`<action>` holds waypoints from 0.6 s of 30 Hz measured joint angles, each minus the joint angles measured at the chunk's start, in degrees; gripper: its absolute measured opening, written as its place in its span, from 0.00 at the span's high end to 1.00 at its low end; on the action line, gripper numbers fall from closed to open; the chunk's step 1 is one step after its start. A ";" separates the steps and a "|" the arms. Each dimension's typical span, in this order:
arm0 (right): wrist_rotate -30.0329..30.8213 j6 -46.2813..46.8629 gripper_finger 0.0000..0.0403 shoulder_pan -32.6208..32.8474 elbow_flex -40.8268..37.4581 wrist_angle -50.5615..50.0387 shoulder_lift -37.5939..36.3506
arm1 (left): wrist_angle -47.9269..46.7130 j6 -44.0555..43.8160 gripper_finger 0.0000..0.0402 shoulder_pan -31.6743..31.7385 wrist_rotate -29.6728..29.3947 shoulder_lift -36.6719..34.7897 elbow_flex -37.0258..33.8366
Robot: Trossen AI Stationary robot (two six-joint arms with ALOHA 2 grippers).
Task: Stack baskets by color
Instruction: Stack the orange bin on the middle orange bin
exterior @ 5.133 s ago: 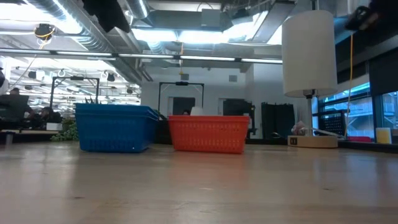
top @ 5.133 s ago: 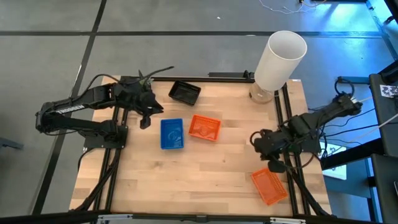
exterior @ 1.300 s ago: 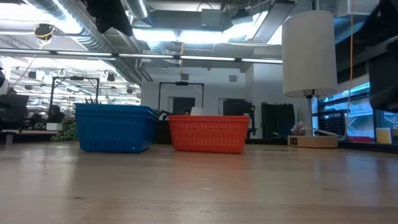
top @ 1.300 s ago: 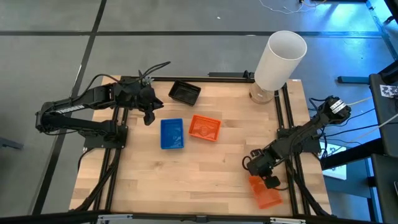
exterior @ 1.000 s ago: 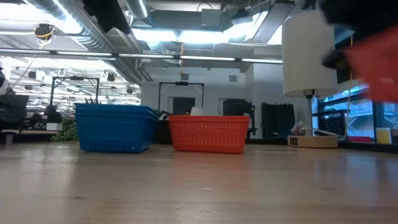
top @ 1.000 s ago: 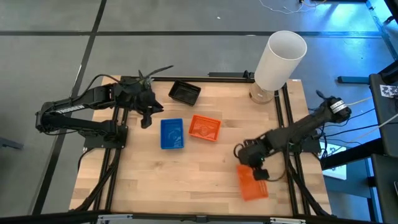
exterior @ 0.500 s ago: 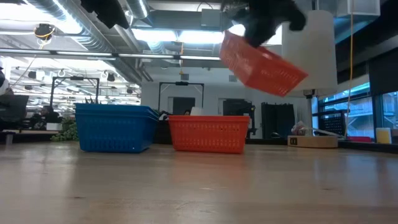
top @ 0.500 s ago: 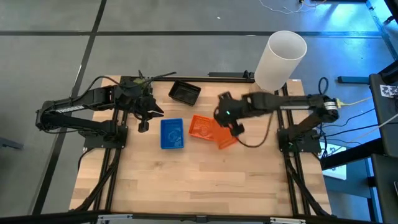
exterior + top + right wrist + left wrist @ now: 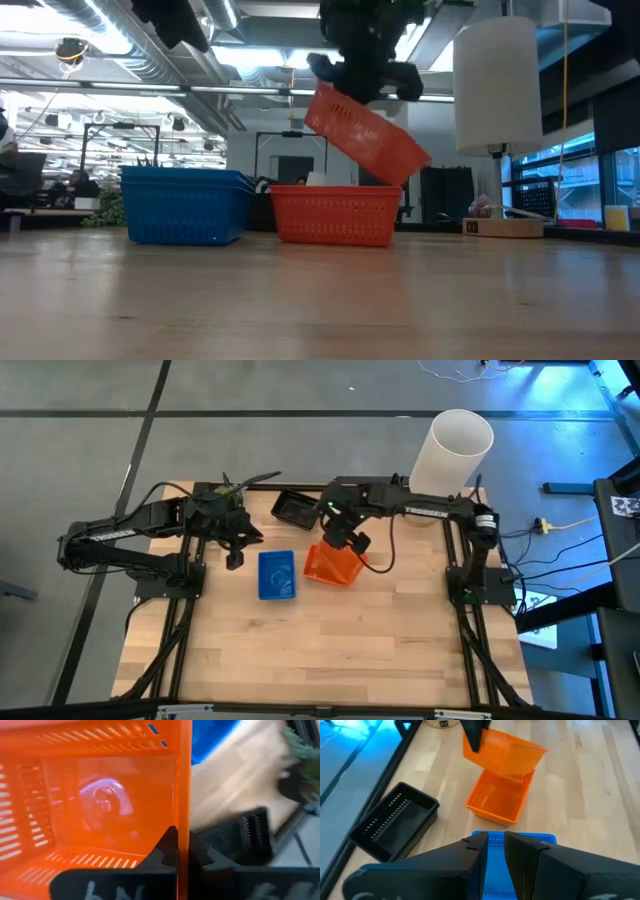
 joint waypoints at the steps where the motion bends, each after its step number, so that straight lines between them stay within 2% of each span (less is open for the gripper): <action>1: -0.91 -1.02 1.00 -0.22 0.00 -0.18 0.64 | 0.04 -0.02 0.86 0.00 -0.55 0.00 0.00; 5: -1.31 -4.30 1.00 -0.61 -0.01 -1.84 1.62 | 0.04 -0.12 0.86 0.05 -2.57 0.00 0.00; 10: -5.65 -7.29 1.00 -1.49 0.01 -7.28 1.65 | 0.02 -1.23 0.86 0.07 -4.88 0.00 0.00; 18: -4.16 -9.01 1.00 -1.51 -0.71 -6.33 1.67 | 0.00 -1.23 0.86 0.07 -5.01 0.00 0.00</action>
